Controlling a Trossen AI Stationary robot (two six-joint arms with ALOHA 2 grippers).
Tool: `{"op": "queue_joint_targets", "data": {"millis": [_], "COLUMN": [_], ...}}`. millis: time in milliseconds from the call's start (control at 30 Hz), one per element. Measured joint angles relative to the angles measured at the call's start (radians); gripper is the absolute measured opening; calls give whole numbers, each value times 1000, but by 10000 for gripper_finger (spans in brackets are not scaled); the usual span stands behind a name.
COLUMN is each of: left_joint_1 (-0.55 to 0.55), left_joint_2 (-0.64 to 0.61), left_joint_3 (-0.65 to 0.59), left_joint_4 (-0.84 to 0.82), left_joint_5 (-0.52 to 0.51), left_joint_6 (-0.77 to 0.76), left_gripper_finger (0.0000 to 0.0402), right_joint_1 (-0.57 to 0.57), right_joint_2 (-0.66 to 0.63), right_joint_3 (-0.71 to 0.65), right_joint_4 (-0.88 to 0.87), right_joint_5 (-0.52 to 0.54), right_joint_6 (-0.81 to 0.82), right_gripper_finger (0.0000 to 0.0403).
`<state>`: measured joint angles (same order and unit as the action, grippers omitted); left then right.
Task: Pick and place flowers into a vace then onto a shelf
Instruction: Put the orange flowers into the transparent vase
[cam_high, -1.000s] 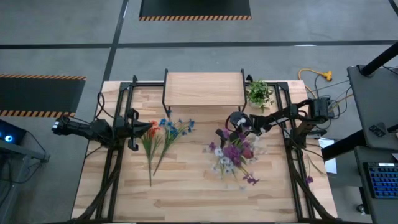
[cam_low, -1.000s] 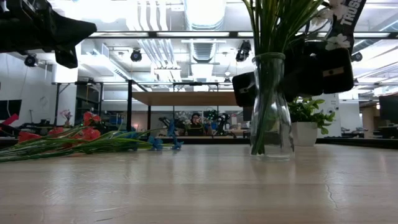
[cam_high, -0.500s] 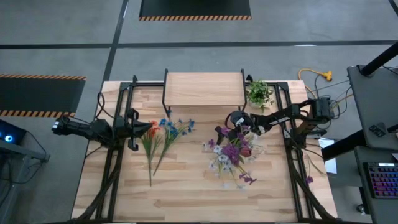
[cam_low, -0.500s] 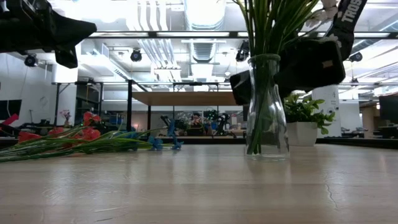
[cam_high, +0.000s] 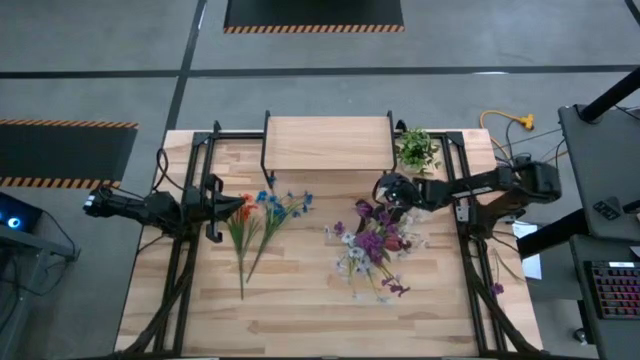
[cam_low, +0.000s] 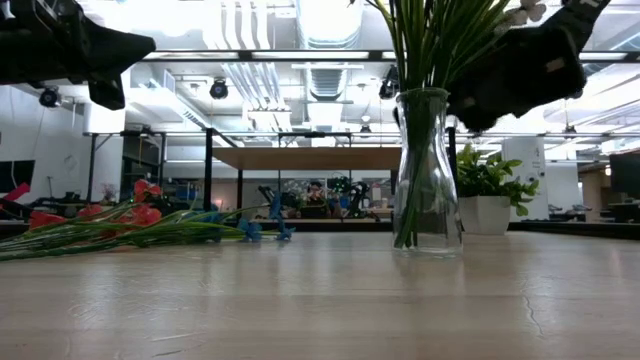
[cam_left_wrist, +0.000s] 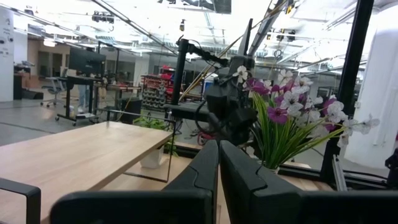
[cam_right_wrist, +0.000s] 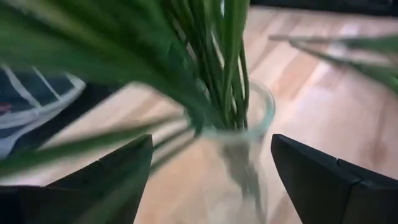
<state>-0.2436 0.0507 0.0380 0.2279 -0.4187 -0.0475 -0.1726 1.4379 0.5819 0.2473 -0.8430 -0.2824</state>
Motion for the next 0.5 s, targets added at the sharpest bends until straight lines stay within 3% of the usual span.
{"op": "queue_joint_targets", "data": {"millis": [200,367,500], "left_joint_1": [0,0,0], "left_joint_2": [0,1,0], "left_joint_3": [0,0,0], "left_joint_4": [-1,-1,0], "left_joint_5": [0,0,3], "left_joint_6": [0,0,0], "left_gripper_finger": [0,0,0], "right_joint_1": [-1,-6,-7], "right_joint_2": [-122,-223,-307], "right_joint_3": [-14,-40,-81], "right_joint_4": [-143,-236,-296], "right_joint_5": [111,267,297], "right_joint_6": [-15,4,33], "right_gripper_finger": [315,308,301]}}
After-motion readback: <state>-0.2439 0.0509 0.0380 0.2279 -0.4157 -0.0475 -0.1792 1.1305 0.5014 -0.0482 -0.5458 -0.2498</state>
